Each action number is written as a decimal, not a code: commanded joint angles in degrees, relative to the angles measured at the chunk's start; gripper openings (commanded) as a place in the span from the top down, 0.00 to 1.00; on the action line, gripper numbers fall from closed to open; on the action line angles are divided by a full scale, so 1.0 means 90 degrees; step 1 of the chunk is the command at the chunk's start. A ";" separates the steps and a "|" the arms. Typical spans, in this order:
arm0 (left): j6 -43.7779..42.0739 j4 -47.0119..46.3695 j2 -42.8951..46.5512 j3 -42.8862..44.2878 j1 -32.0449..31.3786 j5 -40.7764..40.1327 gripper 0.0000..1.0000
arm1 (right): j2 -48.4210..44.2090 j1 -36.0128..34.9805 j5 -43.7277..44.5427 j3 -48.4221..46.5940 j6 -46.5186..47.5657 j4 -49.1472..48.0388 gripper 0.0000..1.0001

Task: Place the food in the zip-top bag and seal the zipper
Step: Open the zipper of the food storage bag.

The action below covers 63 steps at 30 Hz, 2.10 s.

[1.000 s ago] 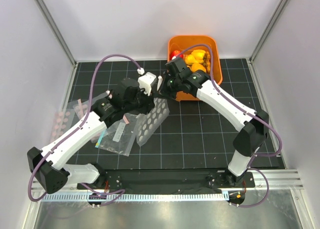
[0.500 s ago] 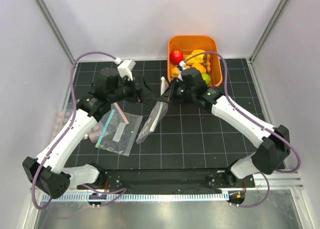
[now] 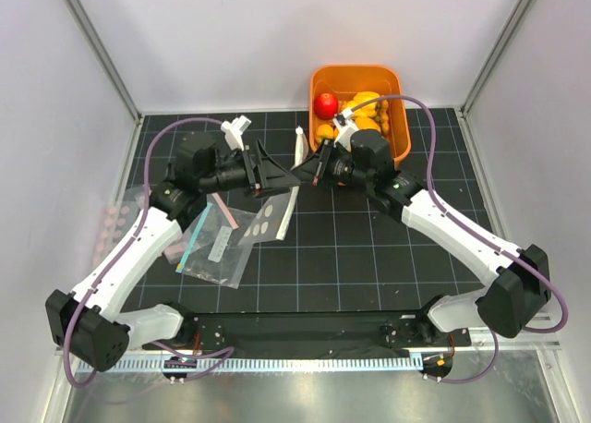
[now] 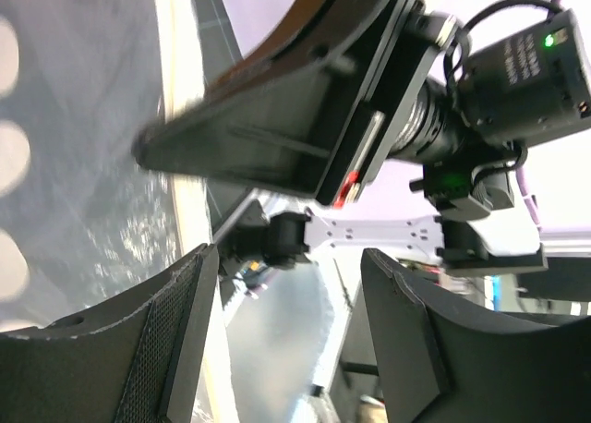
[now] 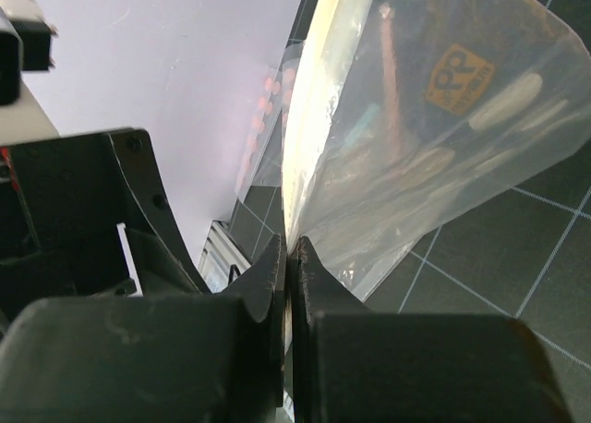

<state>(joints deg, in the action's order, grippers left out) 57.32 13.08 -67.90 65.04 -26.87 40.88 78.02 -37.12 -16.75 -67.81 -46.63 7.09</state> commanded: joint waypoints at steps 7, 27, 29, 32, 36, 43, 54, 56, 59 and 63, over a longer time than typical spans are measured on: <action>0.0477 -0.0321 0.0640 -0.0702 -0.0012 0.0184 0.35 | -0.0172 -0.0006 0.0191 -0.0180 -0.0043 -0.0398 0.99; 0.0252 0.0119 0.0298 -0.0752 -0.0471 -0.0607 0.27 | -0.0505 -0.0006 0.0270 -0.0171 -0.0073 -0.0280 0.99; 0.0223 0.0109 0.0240 -0.0655 -0.0471 -0.0588 0.31 | -0.0524 -0.0006 0.0270 -0.0171 -0.0092 -0.0251 0.99; 0.0165 0.0109 0.0025 -0.0508 -0.0491 -0.0480 0.40 | -0.0534 -0.0006 0.0279 -0.0171 -0.0112 -0.0251 0.99; 0.0047 0.0099 -0.0170 -0.0488 -0.0520 -0.0577 0.54 | -0.0515 -0.0006 0.0309 -0.0200 -0.0189 -0.0261 0.99; -0.0031 0.0011 -0.0385 -0.0273 -0.0520 -0.0656 0.62 | -0.0534 -0.0006 0.0367 -0.0161 -0.0258 -0.0173 0.99; -0.0255 0.0089 -0.0736 0.0146 -0.0530 -0.0714 0.55 | -0.0368 -0.0035 0.0797 -0.0493 -0.0199 0.0696 0.99; -0.0363 0.0187 -0.0805 0.0263 -0.0578 -0.0724 0.56 | -0.0348 -0.0045 0.0817 -0.0522 -0.0229 0.0735 0.99; -0.0431 0.0255 -0.0981 0.0410 -0.0647 -0.0715 0.60 | -0.0329 -0.0084 0.0865 -0.0600 -0.0258 0.0784 0.99; -0.0451 0.0246 -0.1157 0.0547 -0.0725 -0.0675 0.64 | -0.0319 -0.0104 0.1031 -0.0688 -0.0258 0.0930 0.99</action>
<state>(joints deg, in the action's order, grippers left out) 54.85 15.59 -77.65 66.96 -32.82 34.50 75.48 -37.54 -9.26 -70.85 -48.42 15.64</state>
